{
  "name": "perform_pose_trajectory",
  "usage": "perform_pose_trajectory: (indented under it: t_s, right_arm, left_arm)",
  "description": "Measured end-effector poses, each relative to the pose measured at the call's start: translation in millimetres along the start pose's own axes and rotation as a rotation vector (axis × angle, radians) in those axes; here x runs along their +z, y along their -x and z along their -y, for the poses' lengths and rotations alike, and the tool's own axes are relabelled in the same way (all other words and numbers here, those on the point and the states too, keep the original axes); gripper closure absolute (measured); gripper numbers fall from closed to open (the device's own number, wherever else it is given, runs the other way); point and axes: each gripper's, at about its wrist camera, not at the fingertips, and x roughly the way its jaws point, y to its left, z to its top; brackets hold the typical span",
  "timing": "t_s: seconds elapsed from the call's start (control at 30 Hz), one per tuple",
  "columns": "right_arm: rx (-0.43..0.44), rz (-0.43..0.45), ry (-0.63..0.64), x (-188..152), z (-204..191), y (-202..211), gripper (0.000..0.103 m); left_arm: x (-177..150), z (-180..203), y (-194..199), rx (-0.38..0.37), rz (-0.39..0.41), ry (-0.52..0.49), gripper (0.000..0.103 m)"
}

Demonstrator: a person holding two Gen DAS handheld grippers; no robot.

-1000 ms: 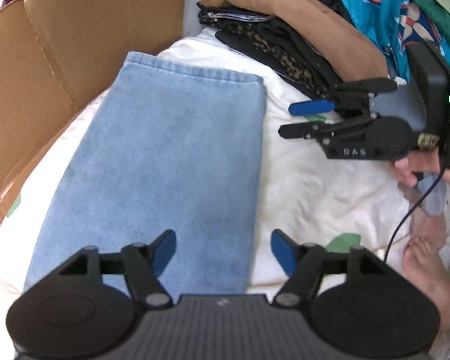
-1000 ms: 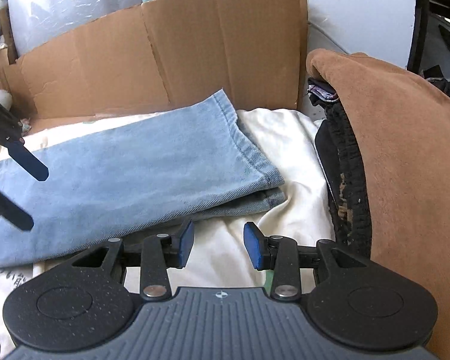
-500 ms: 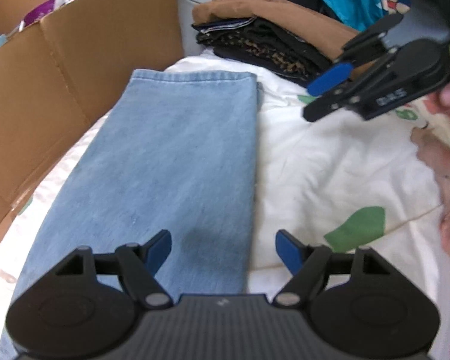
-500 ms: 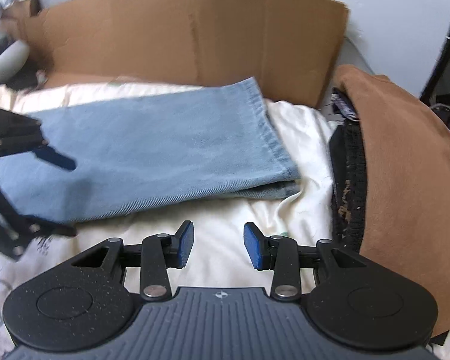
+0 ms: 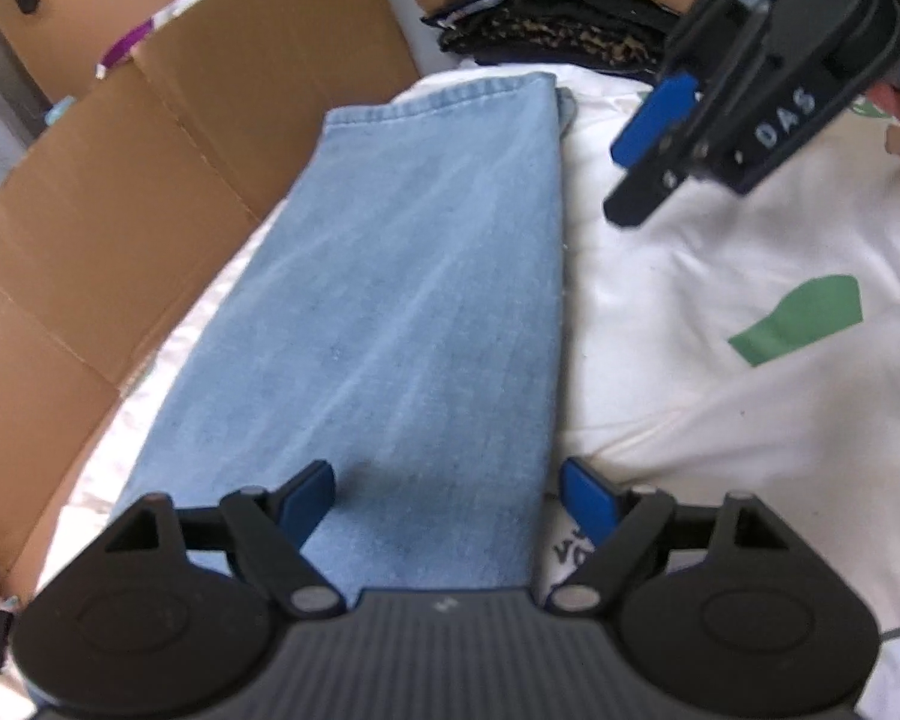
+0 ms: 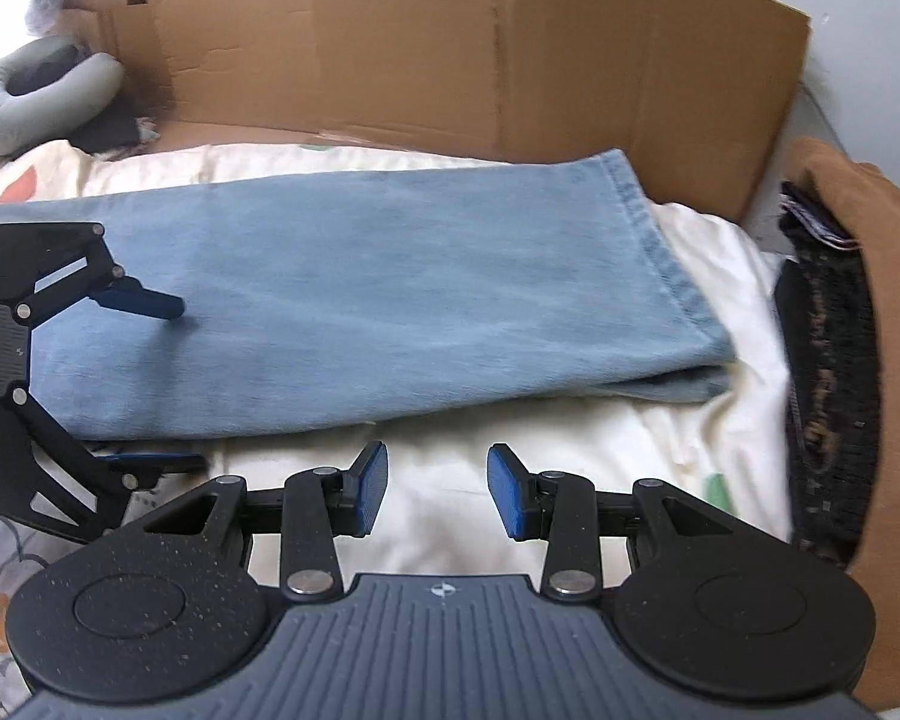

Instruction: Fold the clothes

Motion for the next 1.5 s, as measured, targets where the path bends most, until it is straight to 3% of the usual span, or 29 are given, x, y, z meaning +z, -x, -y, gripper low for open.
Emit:
perform_pose_trajectory:
  t_s: [0.13,0.2,0.27,0.33,0.43,0.7,0.97,1.23,1.5]
  right_arm:
    - [0.022,0.008,0.021,1,-8,-5,0.059]
    - [0.031,0.01,0.025,1,-11,-8,0.059]
    - [0.039,0.013,0.02,2,-13,-10,0.059]
    - [0.046,0.018,0.022,3,-15,-13,0.059]
    - [0.049,0.032,0.02,8,-17,-17,0.059]
    - [0.07,0.061,0.008,33,-15,-33,0.059]
    - [0.073,0.055,-0.001,49,-16,-59,0.059]
    - [0.082,-0.033,0.003,21,-17,-57,0.059]
    - [0.062,-0.054,0.004,7,-16,-48,0.059]
  left_arm:
    - [-1,-1,13,0.048,0.044,0.005,0.03]
    - [-1,-1,21,0.046,0.067,0.004,0.04]
    - [-1,-4,26,0.024,0.075,0.018,0.067]
    - [0,-10,30,-0.007,0.078,0.046,0.087]
    - [2,-19,36,-0.046,0.09,0.1,0.099]
    - [11,-50,54,-0.118,0.11,0.251,0.1]
    - [13,-60,59,-0.145,0.109,0.295,0.101]
    - [11,-61,60,-0.171,0.106,0.307,0.101]
    - [9,-44,39,-0.224,0.053,0.267,0.101]
